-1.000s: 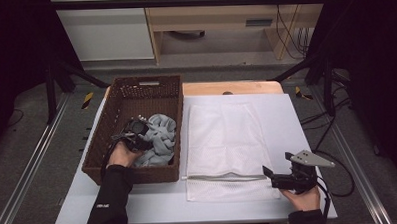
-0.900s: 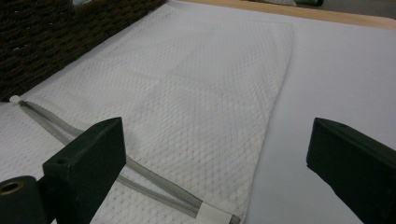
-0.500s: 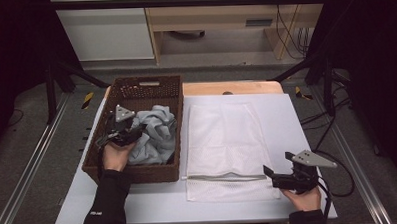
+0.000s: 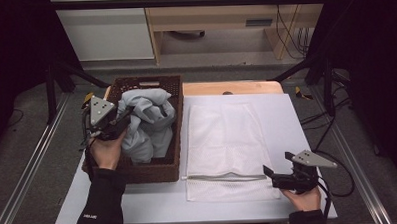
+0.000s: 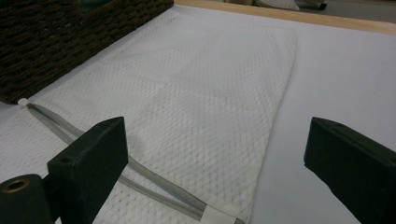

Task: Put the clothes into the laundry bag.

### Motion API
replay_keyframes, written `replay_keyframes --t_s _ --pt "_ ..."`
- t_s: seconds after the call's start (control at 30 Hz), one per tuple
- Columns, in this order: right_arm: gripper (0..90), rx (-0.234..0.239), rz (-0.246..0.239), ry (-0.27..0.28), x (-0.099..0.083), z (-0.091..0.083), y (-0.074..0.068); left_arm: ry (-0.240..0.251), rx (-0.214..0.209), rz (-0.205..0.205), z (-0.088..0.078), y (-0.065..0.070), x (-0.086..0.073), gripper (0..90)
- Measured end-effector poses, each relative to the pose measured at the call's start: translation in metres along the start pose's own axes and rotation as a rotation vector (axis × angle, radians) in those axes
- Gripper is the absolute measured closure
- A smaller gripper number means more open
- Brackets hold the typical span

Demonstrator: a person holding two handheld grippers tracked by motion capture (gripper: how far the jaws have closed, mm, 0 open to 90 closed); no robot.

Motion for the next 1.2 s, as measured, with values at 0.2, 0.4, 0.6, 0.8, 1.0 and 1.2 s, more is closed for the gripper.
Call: replay_keyframes --t_s 0.2,0.4,0.6,0.8,1.0,1.2 --pt "6.7 0.001 0.002 0.001 0.0 0.0 0.0 0.092 -0.004 -0.01 -0.012 0.002 0.033 73.7" --pt "7.0 0.007 -0.003 0.006 0.0 0.0 -0.001 0.154 -0.004 -0.011 -0.023 0.004 0.062 73.7" --pt "7.2 0.011 -0.008 0.006 0.0 0.001 -0.001 0.237 -0.006 -0.018 -0.037 0.008 0.099 73.7" --pt "7.3 0.011 -0.003 0.008 0.0 -0.001 0.0 0.29 -0.019 -0.022 -0.046 0.017 0.123 73.6" --pt "7.7 0.011 -0.01 0.012 0.001 -0.001 0.0 0.33 -0.051 -0.033 -0.055 0.032 0.142 73.6" --pt "8.3 0.012 -0.007 0.017 0.002 -0.002 -0.001 0.358 -0.116 -0.052 -0.061 0.06 0.158 73.5"
Point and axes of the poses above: each handheld gripper's, and its own axes: z roughly forward along the jaws, x roughly out of its top, y roughly to its right, the point moved 8 cm from there along z, roughly forward along the jaws, and after that the axes turned 8 degrees about y, right-handed, at the moved point
